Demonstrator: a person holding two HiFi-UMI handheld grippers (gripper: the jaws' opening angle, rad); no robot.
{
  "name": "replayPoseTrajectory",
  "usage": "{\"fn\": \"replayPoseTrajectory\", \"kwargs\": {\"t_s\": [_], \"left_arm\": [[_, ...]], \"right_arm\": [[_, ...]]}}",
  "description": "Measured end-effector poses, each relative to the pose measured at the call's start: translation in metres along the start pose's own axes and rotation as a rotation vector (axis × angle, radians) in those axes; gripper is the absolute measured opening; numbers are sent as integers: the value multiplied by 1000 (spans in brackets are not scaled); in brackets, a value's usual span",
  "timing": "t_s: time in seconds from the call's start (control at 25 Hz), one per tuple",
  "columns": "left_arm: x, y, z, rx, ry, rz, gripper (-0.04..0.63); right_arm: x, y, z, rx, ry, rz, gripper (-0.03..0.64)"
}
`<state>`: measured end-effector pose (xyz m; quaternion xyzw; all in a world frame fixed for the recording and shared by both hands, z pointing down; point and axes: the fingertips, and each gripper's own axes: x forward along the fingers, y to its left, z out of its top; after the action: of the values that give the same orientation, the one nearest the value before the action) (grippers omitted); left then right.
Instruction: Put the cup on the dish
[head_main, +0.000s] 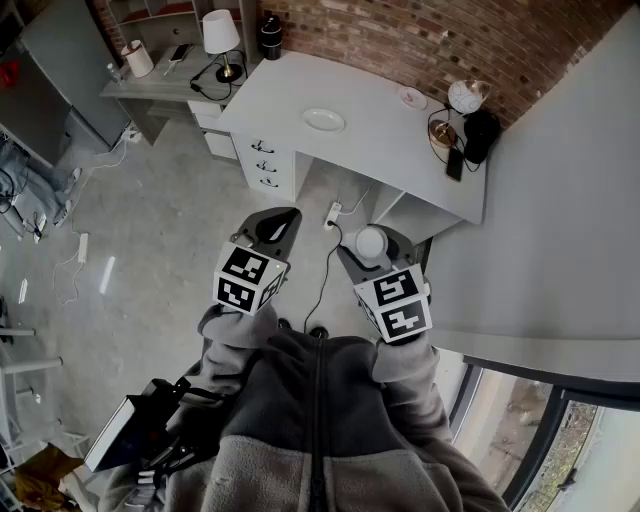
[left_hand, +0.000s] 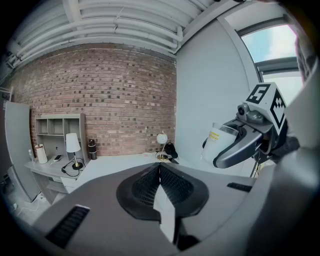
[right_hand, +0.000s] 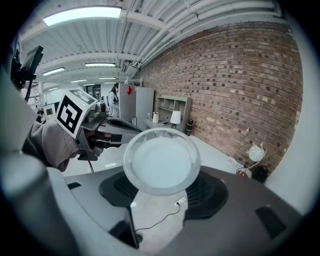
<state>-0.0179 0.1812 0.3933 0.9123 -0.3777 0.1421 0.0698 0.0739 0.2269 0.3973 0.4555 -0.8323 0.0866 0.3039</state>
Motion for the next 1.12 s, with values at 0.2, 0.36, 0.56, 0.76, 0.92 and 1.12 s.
{"fn": "replayPoseTrajectory", "kwargs": {"t_s": [0.2, 0.36, 0.56, 0.76, 0.92, 1.12], "left_arm": [[-3, 3, -4, -1, -3, -4, 6], [-5, 8, -12, -9, -2, 8, 6], [-11, 13, -30, -23, 4, 16, 6], [-27, 28, -48, -39, 18, 21, 6], [-38, 46, -45, -49, 31, 11, 6], [-41, 70, -43, -54, 31, -8, 6]], "right_arm": [[5, 6, -2, -7, 8, 4, 256], [11, 11, -3, -24, 5, 14, 256], [22, 23, -10, -49, 13, 23, 256], [34, 44, -10, -45, 20, 32, 256], [41, 56, 2, -27, 43, 31, 256], [56, 63, 20, -20, 52, 18, 256]]}}
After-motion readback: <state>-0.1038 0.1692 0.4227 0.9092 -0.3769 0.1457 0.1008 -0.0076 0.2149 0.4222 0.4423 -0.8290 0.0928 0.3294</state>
